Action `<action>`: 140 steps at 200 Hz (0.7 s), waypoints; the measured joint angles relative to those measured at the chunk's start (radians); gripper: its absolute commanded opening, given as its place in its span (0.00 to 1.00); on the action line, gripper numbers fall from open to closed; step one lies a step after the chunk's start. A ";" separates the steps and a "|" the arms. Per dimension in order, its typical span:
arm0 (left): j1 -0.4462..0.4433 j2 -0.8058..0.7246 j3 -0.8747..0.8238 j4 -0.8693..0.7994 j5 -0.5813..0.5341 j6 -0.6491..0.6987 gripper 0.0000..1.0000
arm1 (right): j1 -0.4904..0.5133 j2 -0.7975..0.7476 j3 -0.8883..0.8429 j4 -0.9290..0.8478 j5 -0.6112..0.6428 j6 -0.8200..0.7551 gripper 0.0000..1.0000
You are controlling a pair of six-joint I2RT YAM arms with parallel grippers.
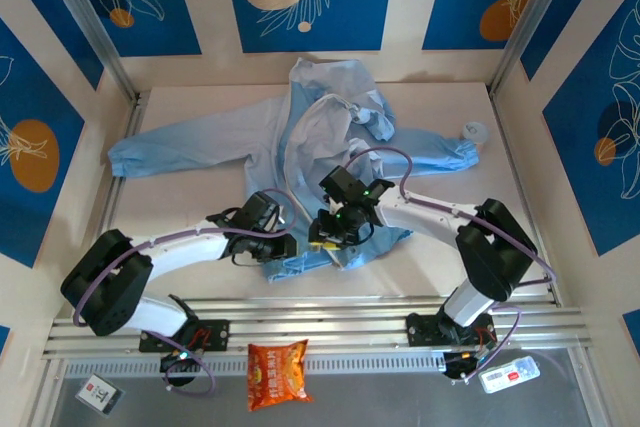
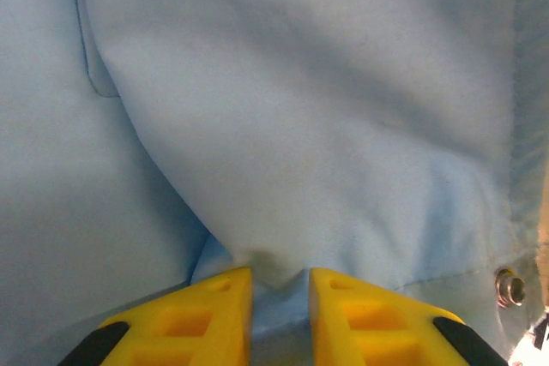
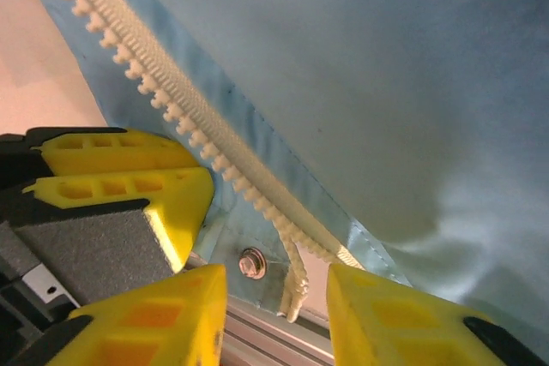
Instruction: Zip up the jacket
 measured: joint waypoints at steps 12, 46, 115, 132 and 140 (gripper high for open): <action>0.000 0.000 0.000 -0.001 0.000 0.002 0.24 | 0.000 0.019 0.003 0.008 -0.009 0.002 0.46; 0.000 -0.001 0.000 -0.016 -0.001 0.003 0.24 | -0.006 0.070 0.028 0.013 -0.035 -0.004 0.52; 0.000 -0.012 0.000 -0.041 -0.014 0.010 0.24 | -0.009 0.093 0.113 0.001 -0.040 -0.033 0.55; 0.000 -0.014 0.000 -0.045 -0.016 0.010 0.24 | 0.002 0.068 0.113 -0.033 0.000 -0.041 0.55; 0.000 -0.014 0.000 -0.045 -0.016 0.009 0.24 | 0.007 0.051 0.113 -0.048 0.019 -0.044 0.55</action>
